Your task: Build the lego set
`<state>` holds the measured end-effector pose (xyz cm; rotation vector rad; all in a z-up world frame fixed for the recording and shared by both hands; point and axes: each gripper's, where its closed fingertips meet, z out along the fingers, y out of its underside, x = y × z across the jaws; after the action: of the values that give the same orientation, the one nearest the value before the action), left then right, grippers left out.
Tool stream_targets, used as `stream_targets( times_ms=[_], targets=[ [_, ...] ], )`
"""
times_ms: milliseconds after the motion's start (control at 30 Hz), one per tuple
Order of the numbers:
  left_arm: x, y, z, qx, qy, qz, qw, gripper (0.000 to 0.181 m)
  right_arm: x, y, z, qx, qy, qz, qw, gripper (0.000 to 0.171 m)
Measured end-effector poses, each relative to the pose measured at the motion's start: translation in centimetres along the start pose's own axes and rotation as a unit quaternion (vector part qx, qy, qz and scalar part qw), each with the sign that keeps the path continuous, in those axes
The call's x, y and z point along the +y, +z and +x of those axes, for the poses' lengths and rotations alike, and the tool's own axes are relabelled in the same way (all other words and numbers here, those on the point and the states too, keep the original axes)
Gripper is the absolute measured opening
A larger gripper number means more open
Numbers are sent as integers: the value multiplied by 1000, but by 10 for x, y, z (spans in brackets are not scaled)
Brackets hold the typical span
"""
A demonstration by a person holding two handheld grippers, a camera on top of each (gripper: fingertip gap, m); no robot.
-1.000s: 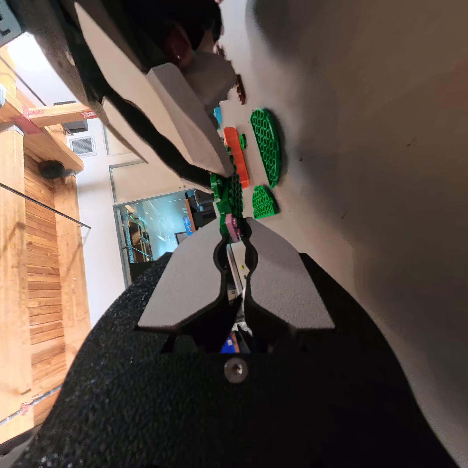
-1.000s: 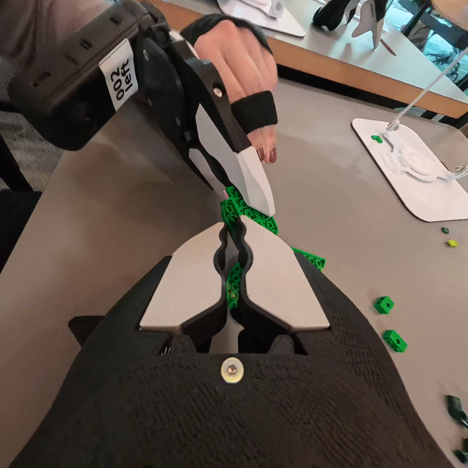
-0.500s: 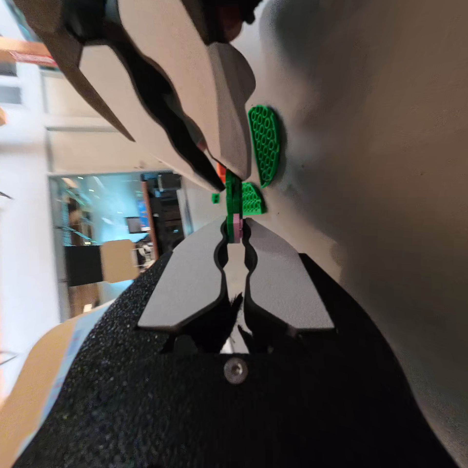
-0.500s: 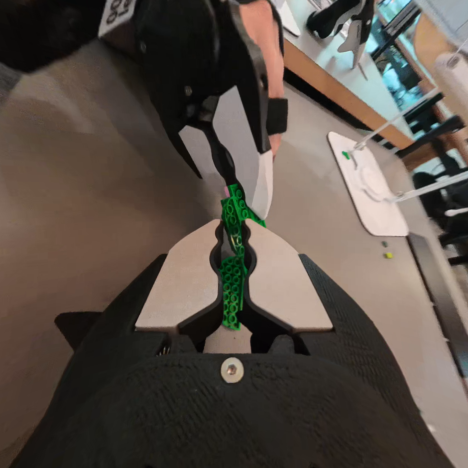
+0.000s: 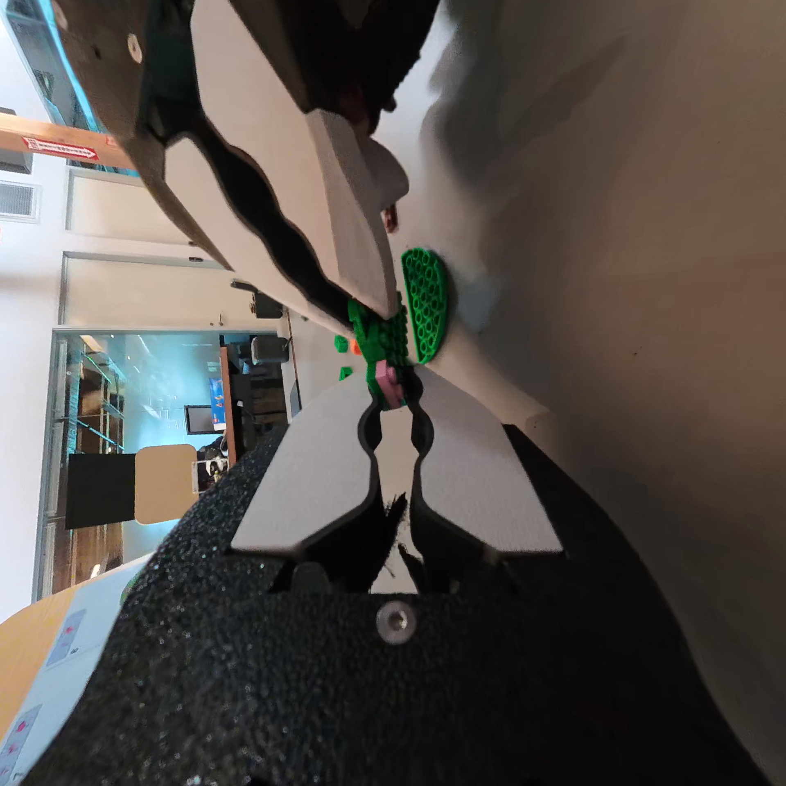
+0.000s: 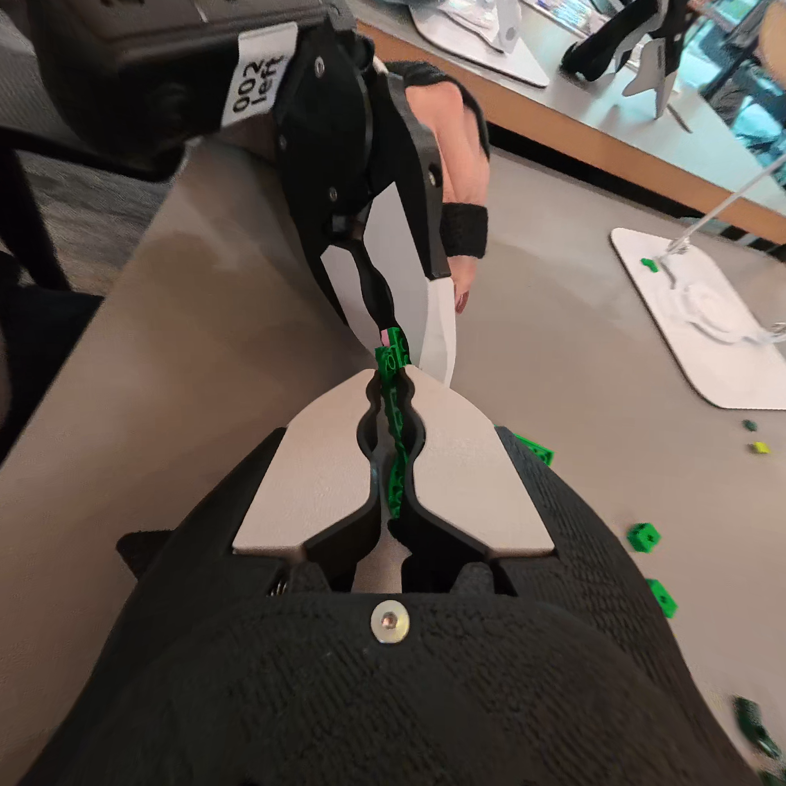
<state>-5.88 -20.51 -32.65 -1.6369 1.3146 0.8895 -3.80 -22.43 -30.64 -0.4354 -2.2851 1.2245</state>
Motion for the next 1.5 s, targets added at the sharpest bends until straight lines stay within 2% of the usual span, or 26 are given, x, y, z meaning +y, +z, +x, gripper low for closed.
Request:
stream_targets(
  times_ms=[33,167,267,367,433,667,867,1233,1300,1400,1500],
  targets=[
    [-2,0,-1,-3,1,4,1000,9,-1,-1,-1,-9,11,7,1000,6],
    [1,1,-4,-6,-39,6,999,10,-3,-1,5,6,11,17,1000,5],
    [7,4,-12,-16,-136,12,990,15,-5,-2,15,45,3,25,999,5],
    [-1,-1,-22,-23,-211,63,975,26,-8,-6,18,51,5,38,998,5],
    [-9,-7,-27,-26,-225,97,969,23,-6,-7,19,54,2,34,998,5],
    [-9,-5,-20,21,-262,85,961,8,-6,-6,21,57,17,41,997,6],
    [-7,-9,-23,73,-372,118,918,8,-8,-18,27,58,50,66,995,14],
    [-17,-14,-21,127,-433,162,878,8,-12,-16,21,28,79,78,993,5],
    [-15,-12,-24,125,-458,168,864,8,-11,-18,27,51,72,76,993,7],
    [-11,-13,-24,131,-471,176,854,8,-4,-22,32,66,81,53,993,22],
    [-9,-15,-28,124,-479,189,848,8,4,-23,30,59,80,29,995,23]
  ],
)
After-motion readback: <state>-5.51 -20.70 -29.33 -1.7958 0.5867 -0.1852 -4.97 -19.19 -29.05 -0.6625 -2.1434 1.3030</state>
